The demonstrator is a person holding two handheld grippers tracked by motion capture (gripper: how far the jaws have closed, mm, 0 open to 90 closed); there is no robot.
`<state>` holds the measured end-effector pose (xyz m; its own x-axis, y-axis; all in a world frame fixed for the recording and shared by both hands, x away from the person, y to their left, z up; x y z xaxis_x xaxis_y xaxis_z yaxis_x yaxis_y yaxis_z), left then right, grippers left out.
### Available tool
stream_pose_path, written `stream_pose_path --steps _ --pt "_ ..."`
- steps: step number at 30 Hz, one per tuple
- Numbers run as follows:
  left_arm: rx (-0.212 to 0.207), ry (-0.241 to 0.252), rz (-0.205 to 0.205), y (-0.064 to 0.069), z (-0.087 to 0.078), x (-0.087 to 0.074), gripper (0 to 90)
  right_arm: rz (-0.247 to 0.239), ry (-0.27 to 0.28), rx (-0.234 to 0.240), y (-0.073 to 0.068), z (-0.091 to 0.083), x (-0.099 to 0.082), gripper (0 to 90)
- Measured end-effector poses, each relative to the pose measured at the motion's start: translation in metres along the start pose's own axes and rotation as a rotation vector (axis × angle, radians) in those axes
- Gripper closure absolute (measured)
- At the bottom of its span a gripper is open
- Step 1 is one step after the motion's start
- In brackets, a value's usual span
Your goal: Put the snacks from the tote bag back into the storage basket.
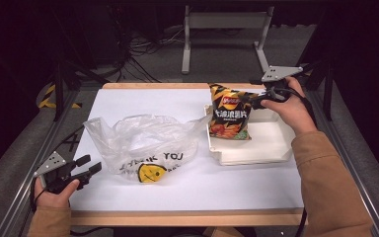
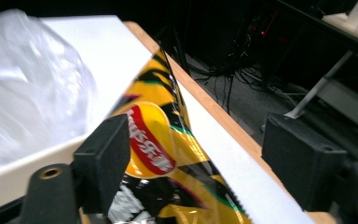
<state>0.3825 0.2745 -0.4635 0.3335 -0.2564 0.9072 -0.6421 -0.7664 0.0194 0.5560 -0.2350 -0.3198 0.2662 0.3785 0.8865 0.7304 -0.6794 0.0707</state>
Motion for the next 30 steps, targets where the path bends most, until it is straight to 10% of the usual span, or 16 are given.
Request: stream_pose_path --steps 11,30 --pt "-0.008 -0.009 0.012 0.002 0.001 0.003 39.7 0.092 0.056 -0.025 -0.025 -0.053 0.011 21.2" --pt "-0.057 0.011 0.038 0.005 -0.007 0.004 36.8 0.204 0.065 -0.072 -0.049 -0.132 -0.051 19.9"
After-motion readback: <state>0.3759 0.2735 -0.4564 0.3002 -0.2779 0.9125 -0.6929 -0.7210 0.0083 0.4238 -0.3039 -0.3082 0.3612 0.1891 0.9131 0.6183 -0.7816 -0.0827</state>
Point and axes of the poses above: each handheld gripper's, and its own axes: z roughly forward along the jaws, x roughly out of its top, y roughly to its right, the point moved 8 cm from there along z, roughly forward along the jaws, and after that the axes turned 11 degrees about z, right-handed, at the moved point
